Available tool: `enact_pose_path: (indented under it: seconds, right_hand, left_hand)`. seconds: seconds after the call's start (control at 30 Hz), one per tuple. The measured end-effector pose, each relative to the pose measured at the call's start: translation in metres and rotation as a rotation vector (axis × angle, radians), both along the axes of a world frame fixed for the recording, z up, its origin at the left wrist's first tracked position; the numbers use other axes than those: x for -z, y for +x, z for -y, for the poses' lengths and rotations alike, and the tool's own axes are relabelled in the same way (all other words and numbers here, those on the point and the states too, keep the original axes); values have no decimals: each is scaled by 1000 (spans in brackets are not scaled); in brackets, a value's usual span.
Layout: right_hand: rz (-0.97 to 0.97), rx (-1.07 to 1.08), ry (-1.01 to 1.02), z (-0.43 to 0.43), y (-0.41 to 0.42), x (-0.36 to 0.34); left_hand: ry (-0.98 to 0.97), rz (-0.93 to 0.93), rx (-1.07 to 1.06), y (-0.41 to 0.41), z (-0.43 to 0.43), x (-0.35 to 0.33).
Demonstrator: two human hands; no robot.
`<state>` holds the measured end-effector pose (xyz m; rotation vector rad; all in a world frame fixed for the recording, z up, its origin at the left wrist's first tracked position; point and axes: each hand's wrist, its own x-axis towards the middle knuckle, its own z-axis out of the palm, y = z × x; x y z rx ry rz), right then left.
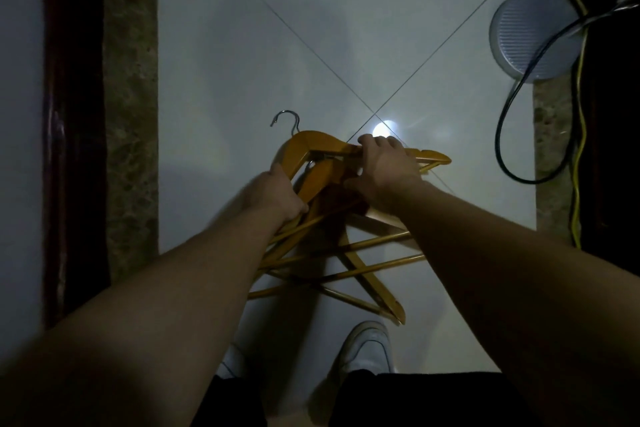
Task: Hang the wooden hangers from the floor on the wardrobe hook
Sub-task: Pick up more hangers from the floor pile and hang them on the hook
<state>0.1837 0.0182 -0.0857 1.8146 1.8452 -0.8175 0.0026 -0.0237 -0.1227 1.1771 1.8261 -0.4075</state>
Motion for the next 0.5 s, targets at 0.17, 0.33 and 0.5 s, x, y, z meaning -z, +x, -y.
enact_pose_path:
  seconds: [0.17,0.33,0.5]
  right_hand:
    - [139,-70,-74,-4,-12,16]
    - [244,-99,-157,-5,-13,16]
    - [162,-28,-191,1,-3,23]
  left_hand:
    - [11,-7,-13,1,-2,14]
    - [71,10,69,3,1,19]
    - [76,24,94,6,1,17]
